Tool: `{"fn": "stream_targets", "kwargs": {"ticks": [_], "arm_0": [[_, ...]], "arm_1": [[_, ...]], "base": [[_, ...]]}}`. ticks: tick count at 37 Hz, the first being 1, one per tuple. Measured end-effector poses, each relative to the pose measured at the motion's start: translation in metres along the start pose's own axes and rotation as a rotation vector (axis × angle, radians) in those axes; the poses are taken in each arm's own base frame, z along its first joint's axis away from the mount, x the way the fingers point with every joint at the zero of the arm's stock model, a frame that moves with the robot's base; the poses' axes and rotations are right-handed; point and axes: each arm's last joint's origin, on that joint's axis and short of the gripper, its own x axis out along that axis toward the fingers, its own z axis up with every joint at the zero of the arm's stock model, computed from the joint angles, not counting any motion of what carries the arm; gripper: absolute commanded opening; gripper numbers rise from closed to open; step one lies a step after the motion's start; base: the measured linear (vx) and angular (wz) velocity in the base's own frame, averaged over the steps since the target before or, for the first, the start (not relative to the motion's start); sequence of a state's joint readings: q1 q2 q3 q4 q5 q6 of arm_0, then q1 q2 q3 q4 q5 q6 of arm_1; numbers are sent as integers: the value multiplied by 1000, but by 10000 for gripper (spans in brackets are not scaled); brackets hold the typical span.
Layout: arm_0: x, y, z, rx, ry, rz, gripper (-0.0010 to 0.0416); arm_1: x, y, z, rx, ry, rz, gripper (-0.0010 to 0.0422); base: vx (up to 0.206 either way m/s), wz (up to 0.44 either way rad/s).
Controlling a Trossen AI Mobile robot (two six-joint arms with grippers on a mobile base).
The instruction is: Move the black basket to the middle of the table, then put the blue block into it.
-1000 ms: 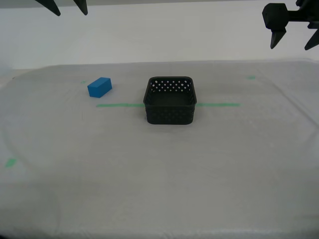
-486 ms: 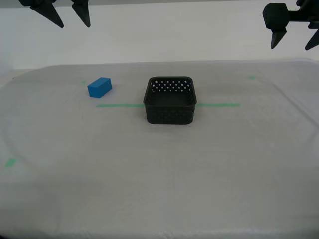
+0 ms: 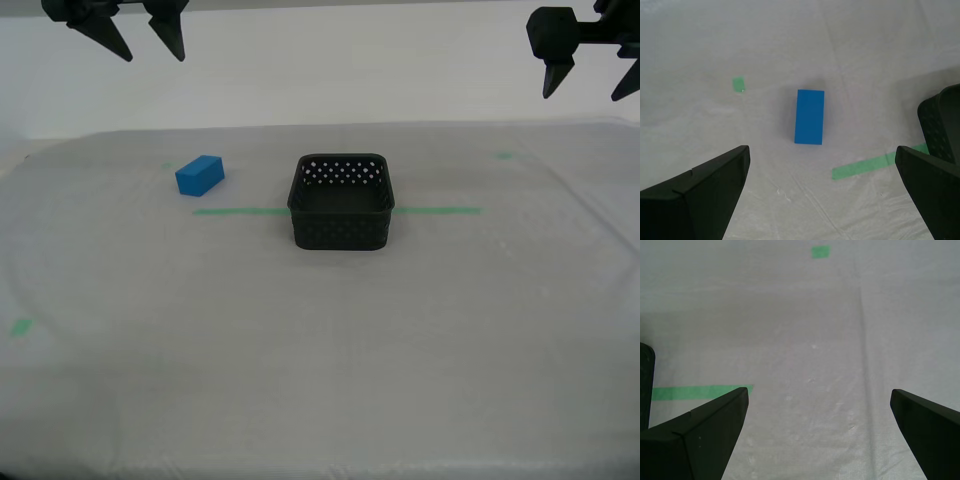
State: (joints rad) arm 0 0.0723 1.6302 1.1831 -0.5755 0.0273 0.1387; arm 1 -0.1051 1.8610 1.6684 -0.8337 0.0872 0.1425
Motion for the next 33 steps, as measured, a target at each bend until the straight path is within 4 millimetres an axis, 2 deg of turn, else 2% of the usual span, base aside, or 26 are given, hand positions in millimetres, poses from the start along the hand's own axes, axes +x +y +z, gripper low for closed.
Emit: {"fn": "stream_targets", "kwargs": {"ticks": [18, 33], "arm_0": [[0, 0, 0, 0, 0, 0, 398], [0, 0, 1, 0, -7, 1, 399]], "arm_1": [[0, 5, 3, 2, -35, 12, 401], [47, 10, 16, 8, 84, -33, 401]], "base": [[0, 0], [0, 0]]}}
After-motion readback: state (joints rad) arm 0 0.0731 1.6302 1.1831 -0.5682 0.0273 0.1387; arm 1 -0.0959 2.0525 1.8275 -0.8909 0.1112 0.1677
